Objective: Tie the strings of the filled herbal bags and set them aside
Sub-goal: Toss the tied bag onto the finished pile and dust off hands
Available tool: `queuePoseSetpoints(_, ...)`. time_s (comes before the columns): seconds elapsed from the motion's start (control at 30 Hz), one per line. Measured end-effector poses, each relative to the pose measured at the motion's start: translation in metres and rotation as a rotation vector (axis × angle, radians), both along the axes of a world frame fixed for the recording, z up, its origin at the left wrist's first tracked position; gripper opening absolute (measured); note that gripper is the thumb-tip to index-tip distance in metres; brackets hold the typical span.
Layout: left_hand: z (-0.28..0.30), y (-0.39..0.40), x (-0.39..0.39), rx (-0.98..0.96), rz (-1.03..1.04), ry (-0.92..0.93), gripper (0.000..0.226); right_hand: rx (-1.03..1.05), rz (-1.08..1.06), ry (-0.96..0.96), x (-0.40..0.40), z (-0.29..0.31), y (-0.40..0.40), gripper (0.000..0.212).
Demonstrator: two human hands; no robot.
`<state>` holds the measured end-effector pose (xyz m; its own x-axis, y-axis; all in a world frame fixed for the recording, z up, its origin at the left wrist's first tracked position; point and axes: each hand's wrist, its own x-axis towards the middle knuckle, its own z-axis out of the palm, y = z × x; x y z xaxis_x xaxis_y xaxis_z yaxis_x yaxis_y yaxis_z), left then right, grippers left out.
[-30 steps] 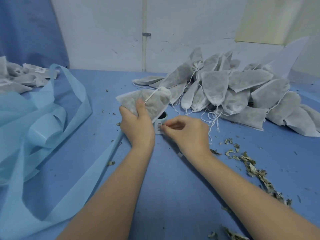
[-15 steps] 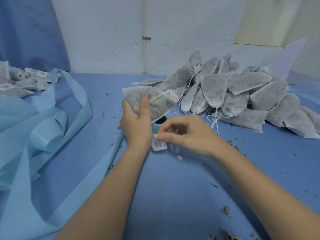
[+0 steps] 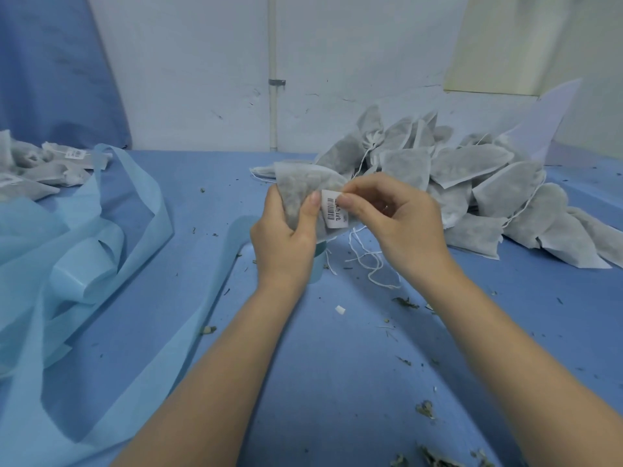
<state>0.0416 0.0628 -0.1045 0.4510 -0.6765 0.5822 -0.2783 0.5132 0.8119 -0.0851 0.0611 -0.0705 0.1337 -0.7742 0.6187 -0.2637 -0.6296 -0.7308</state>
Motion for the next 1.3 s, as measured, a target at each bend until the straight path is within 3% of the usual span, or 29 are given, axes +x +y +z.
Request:
queuePoseSetpoints(0.17,0.002,-0.005,0.004,0.064,-0.038,0.135,0.011,0.039,0.16,0.023,-0.004,0.007,0.002,0.01)
queuePoseSetpoints(0.43,0.005,0.001,-0.001,0.057,-0.151,0.121,0.012,-0.034,-0.137,0.036,-0.001,0.002,0.001,0.013)
queuePoseSetpoints(0.73,0.011,0.005,-0.012,0.151,-0.264,0.229,0.026,-0.068,-0.23,0.011,-0.006,0.002,-0.003,0.014)
queuePoseSetpoints(0.83,0.011,0.004,-0.011,0.196,-0.336,0.239,0.038,0.077,-0.171,-0.018,-0.01,0.002,-0.007,0.023)
queuePoseSetpoints(0.93,0.012,0.004,-0.012,0.209,-0.369,0.225,0.043,0.299,-0.01,-0.172,-0.014,0.0,-0.01,0.04)
queuePoseSetpoints(1.1,0.017,0.004,-0.016,0.172,-0.44,0.218,0.033,0.248,-0.018,-0.369,-0.007,0.001,-0.009,0.003)
queuePoseSetpoints(1.2,0.021,0.006,-0.022,0.199,-0.442,0.266,0.032,0.189,-0.095,-0.432,-0.006,0.0,-0.009,0.005)
queuePoseSetpoints(1.3,0.025,0.006,-0.026,0.226,-0.404,0.337,0.017,0.191,-0.055,-0.354,-0.006,0.0,-0.007,0.005)
